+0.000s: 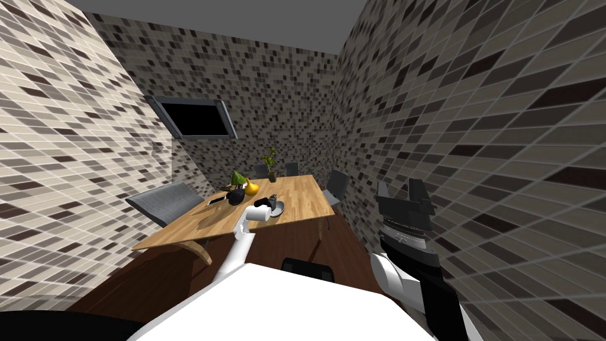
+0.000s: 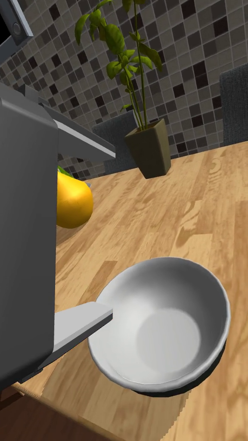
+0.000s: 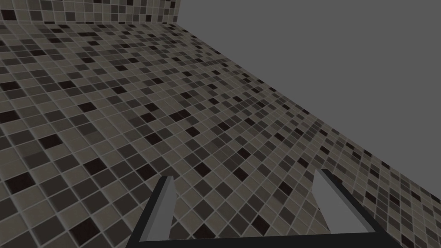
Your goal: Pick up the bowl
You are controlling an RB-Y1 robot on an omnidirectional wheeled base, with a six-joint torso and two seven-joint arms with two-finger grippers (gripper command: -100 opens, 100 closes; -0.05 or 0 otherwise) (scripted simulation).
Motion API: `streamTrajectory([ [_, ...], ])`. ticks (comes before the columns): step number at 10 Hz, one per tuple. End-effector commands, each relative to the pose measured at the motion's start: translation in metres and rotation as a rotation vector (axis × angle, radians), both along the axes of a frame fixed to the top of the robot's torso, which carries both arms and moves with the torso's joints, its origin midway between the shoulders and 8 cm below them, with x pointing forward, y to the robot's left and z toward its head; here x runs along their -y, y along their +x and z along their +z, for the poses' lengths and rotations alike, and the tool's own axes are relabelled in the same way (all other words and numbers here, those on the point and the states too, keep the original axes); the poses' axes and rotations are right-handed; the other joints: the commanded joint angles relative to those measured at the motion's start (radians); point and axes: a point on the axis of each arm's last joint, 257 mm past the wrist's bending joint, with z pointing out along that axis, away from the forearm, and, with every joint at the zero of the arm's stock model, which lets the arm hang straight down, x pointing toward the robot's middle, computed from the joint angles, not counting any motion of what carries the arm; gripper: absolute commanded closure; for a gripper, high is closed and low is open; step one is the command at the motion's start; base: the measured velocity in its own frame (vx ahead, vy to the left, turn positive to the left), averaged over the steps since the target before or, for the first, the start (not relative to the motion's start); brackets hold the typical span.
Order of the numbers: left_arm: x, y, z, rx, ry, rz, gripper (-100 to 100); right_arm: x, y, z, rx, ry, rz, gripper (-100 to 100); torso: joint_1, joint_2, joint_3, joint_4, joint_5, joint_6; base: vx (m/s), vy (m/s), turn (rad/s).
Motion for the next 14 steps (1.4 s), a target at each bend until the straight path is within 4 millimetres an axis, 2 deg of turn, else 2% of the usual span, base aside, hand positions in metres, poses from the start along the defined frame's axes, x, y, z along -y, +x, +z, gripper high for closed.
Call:
streamTrajectory([
  [1, 0.000, -0.004, -0.009, -0.036, -0.006, 0.002, -100, 0.000, 0.000, 0.000, 0.000, 0.000, 0.000, 0, 0.000, 0.000, 0.000, 0.000, 0.000, 0.000, 0.014, 0.043, -0.029],
  [3, 0.002, -0.014, -0.034, -0.128, -0.025, 0.006, -100, 0.000, 0.000, 0.000, 0.000, 0.000, 0.000, 0, 0.000, 0.001, 0.000, 0.000, 0.000, 0.000, 0.005, 0.075, -0.089],
  [4, 0.002, -0.016, -0.036, -0.140, -0.027, 0.007, -100, 0.000, 0.000, 0.000, 0.000, 0.000, 0.000, 0, 0.002, 0.001, 0.000, 0.000, 0.000, 0.000, 0.014, 0.075, -0.048],
  [7, 0.006, -0.038, -0.073, -0.282, -0.055, 0.009, -100, 0.000, 0.000, 0.000, 0.000, 0.000, 0.000, 0, 0.001, -0.001, 0.000, 0.000, 0.000, 0.000, 0.029, 0.080, -0.091],
  [8, 0.006, -0.039, -0.074, -0.287, -0.055, 0.010, -100, 0.000, 0.000, 0.000, 0.000, 0.000, 0.000, 0, 0.003, -0.001, -0.001, 0.000, 0.001, 0.000, 0.025, 0.074, -0.048],
  [14, 0.017, -0.090, -0.132, -0.535, -0.110, 0.011, -100, 0.000, 0.000, 0.000, 0.000, 0.000, 0.000, 0, 0.001, -0.002, -0.001, 0.000, 0.000, 0.000, 0.027, 0.068, -0.082],
])
